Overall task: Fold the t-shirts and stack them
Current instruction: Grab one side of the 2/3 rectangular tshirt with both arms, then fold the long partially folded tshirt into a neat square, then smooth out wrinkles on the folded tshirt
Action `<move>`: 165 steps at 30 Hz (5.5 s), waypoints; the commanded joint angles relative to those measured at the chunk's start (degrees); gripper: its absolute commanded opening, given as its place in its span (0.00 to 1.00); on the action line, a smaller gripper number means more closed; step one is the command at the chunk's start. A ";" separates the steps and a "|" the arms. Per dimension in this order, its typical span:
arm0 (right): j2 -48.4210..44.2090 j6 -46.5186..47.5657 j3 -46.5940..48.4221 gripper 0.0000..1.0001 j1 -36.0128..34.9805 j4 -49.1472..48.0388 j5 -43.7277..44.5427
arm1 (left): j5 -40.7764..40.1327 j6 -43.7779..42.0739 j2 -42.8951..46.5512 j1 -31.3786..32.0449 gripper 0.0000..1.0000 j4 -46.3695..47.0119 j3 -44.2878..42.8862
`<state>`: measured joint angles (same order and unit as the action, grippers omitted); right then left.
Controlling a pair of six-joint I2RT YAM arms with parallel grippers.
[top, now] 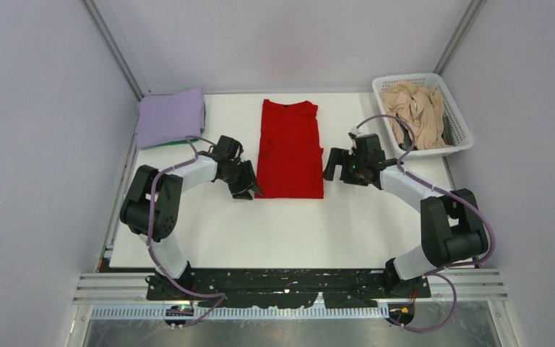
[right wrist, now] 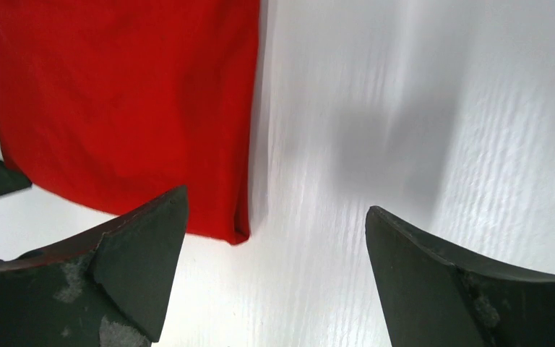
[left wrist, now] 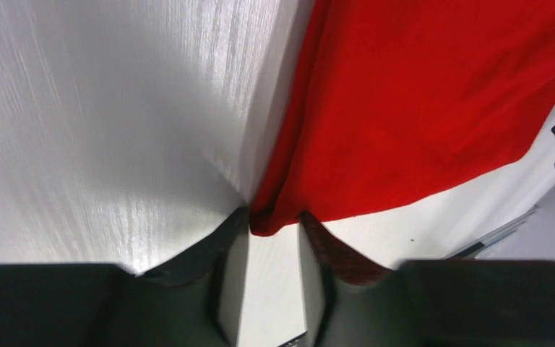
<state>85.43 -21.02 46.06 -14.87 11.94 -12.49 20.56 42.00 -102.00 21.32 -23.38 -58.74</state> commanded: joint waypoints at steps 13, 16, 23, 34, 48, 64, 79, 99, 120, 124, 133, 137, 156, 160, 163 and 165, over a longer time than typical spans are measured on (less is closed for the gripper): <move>2.77 -1.66 -4.96 0.55 -7.66 -5.98 -4.76 | -2.01 -0.95 -3.60 0.21 0.00 -0.14 0.48; 5.40 -0.62 -3.56 0.45 -8.81 -6.90 -3.54 | -1.84 -0.87 -3.33 0.21 0.00 0.23 0.88; 10.27 0.56 -1.82 0.07 -9.32 -8.02 -2.61 | -1.86 -0.84 -0.78 0.21 0.00 0.91 1.96; -9.44 5.63 -6.39 0.05 -15.19 6.58 -11.23 | 0.08 -3.94 20.24 2.32 0.00 -6.90 12.52; -23.14 4.27 3.91 0.05 -16.20 14.95 -20.96 | 0.32 -4.20 47.19 2.72 0.00 -18.02 9.98; -2.30 3.01 21.03 0.05 -2.65 2.81 -25.15 | -6.45 -6.22 18.68 -4.18 0.00 -12.34 -14.25; 16.80 2.82 30.87 0.05 0.35 1.69 -17.83 | -8.62 -7.89 -6.57 -6.73 0.00 -15.48 -34.09; 30.22 -0.77 42.00 0.95 1.11 0.24 -14.45 | -4.79 -6.34 -19.36 -7.43 1.00 -17.71 -49.02; 24.08 -3.91 30.00 0.95 -3.33 -11.55 -24.04 | 1.14 1.85 -20.44 -5.96 0.99 0.39 -39.59; 28.86 -3.65 33.89 0.95 -3.03 -9.90 -21.51 | 2.14 5.81 -24.17 -6.20 0.99 2.54 -41.84; 35.82 -2.79 35.58 0.95 -2.35 -5.21 -15.20 | 1.56 7.50 -29.11 -5.85 0.99 -12.78 -47.95; 34.18 -2.71 31.08 0.95 -2.63 -3.66 -14.96 | 3.47 5.42 -25.46 -5.00 0.99 -17.68 -44.23; 5.41 -1.31 11.01 0.95 -6.87 -5.29 -5.36 | -10.14 -1.61 1.01 3.28 0.99 -14.36 -17.41; -1.92 -1.35 7.03 0.95 -6.56 -5.05 -0.74 | -14.87 -3.12 0.68 3.31 0.99 -17.02 -14.99; -6.69 -1.53 4.30 0.95 -5.80 -4.81 0.50 | -14.89 -4.28 -0.52 3.37 0.99 -15.99 -13.69; -8.60 -1.52 2.72 0.95 -5.52 -4.49 0.53 | -12.41 -4.88 -1.92 3.42 0.99 -14.03 -13.22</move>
<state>81.03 -23.03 51.68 -21.08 7.38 -15.31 8.47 39.90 -101.89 24.64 -38.54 -72.95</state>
